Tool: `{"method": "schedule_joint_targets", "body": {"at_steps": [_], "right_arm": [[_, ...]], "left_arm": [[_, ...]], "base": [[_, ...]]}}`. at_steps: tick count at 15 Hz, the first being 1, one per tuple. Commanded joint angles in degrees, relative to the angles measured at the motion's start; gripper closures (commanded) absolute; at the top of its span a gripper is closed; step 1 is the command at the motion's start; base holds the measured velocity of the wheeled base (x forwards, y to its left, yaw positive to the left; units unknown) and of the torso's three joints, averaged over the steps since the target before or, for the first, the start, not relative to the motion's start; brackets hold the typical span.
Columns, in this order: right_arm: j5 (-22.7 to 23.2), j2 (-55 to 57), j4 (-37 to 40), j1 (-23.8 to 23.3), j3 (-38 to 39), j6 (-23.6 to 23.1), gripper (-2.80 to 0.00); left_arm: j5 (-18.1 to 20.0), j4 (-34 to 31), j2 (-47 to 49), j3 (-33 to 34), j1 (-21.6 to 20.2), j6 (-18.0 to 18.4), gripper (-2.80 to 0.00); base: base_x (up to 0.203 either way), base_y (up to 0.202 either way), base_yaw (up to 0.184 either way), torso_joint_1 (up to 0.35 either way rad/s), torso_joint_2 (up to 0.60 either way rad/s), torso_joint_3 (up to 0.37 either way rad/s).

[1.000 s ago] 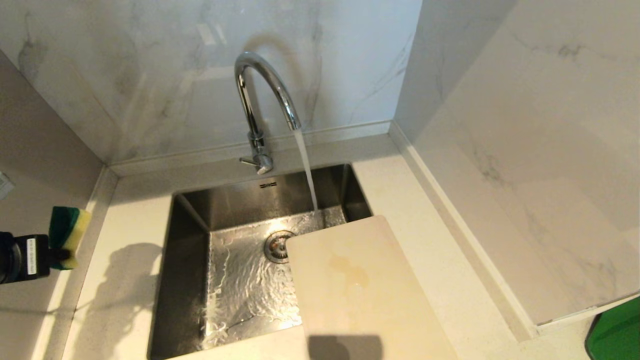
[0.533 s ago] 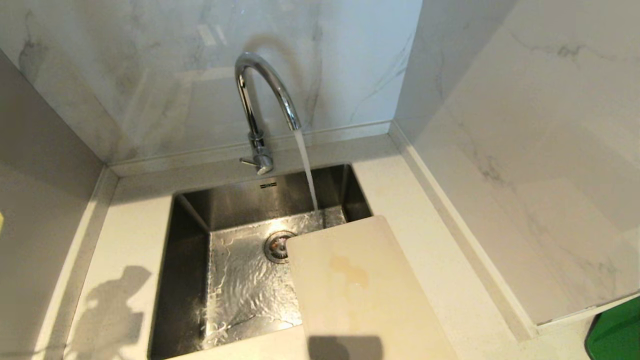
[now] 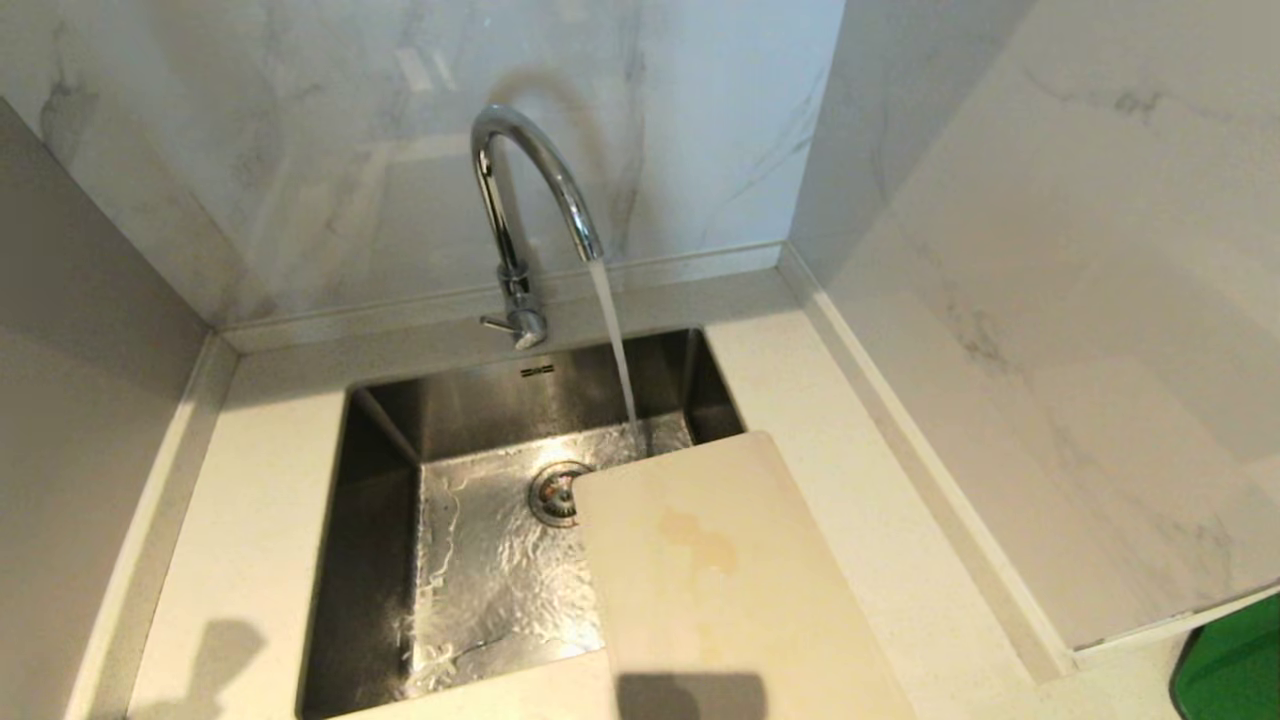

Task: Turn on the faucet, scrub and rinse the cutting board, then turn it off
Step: Pick up the cutting board

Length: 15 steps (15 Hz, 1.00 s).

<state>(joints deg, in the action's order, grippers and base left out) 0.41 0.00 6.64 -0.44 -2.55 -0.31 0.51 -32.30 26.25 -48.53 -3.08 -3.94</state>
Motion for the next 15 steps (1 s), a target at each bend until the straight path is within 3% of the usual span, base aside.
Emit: {"method": "schedule_joint_targets", "body": {"at_steps": [1,10,15], "right_arm": [[0.02,0.09,0.04,0.0,0.0,-0.04,0.0],[0.02,0.09,0.04,0.0,0.0,-0.04,0.0],[0.02,0.09,0.04,0.0,0.0,-0.04,0.0]], "left_arm": [[-0.13,-0.33,-7.65,-0.31,-0.08,0.19,0.0],[0.34,-0.08,-12.14,0.05,0.07,-0.18,0.0],[0.3,-0.07,-21.05,7.17,2.64,2.54,0.0]], "base": [[0.0,0.0,0.0,0.0,0.0,0.0],[0.0,0.0,0.0,0.0,0.0,0.0],[0.0,0.0,0.0,0.0,0.0,0.0]]}}
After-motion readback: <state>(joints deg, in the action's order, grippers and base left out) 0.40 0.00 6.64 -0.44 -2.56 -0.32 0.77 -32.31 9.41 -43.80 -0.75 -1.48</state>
